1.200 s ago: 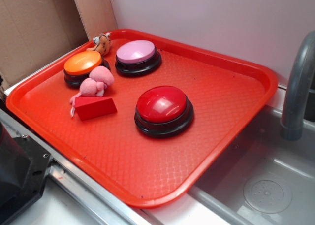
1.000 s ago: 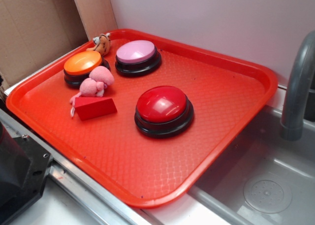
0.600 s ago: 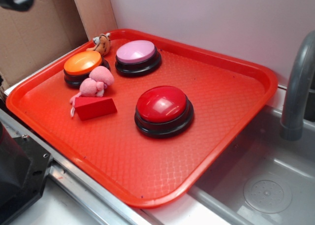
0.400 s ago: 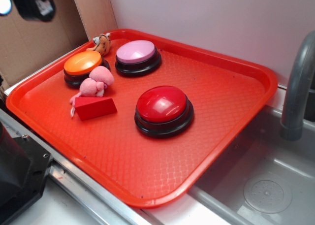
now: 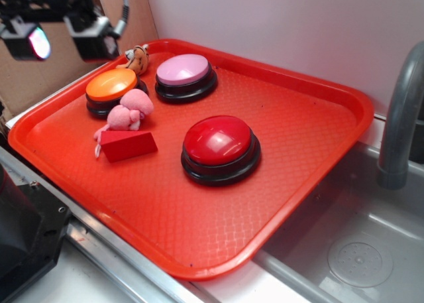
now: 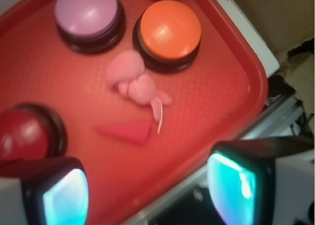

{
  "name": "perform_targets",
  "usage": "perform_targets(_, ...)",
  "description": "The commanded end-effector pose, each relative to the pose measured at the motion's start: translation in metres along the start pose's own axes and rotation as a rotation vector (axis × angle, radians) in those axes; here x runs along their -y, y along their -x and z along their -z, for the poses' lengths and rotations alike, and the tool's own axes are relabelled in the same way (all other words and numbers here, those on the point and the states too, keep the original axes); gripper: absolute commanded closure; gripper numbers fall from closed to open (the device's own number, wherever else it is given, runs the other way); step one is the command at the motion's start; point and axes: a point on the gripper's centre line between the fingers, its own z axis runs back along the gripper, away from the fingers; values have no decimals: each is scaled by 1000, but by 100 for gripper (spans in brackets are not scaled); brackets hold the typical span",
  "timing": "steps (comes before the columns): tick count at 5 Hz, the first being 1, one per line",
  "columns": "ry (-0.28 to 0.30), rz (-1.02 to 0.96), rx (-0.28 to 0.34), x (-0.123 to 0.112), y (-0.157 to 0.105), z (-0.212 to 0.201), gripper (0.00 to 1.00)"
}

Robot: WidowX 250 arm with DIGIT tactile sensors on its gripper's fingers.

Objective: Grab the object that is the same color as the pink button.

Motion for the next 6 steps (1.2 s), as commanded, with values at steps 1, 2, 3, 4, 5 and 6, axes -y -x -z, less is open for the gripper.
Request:
perform_targets(1, -19, -93, 76, 3, -24, 42, 0)
perform_targets(2, -65, -105, 83, 4, -34, 78, 0)
perform_targets(3, -96, -109, 86, 4, -42, 96, 0)
perform_targets(4, -65, -60, 115, 2, -51, 116, 0)
perform_targets(5, -54, -42, 101, 2, -53, 122, 0)
perform_targets(6, -35, -22, 101, 2, -55, 124, 65)
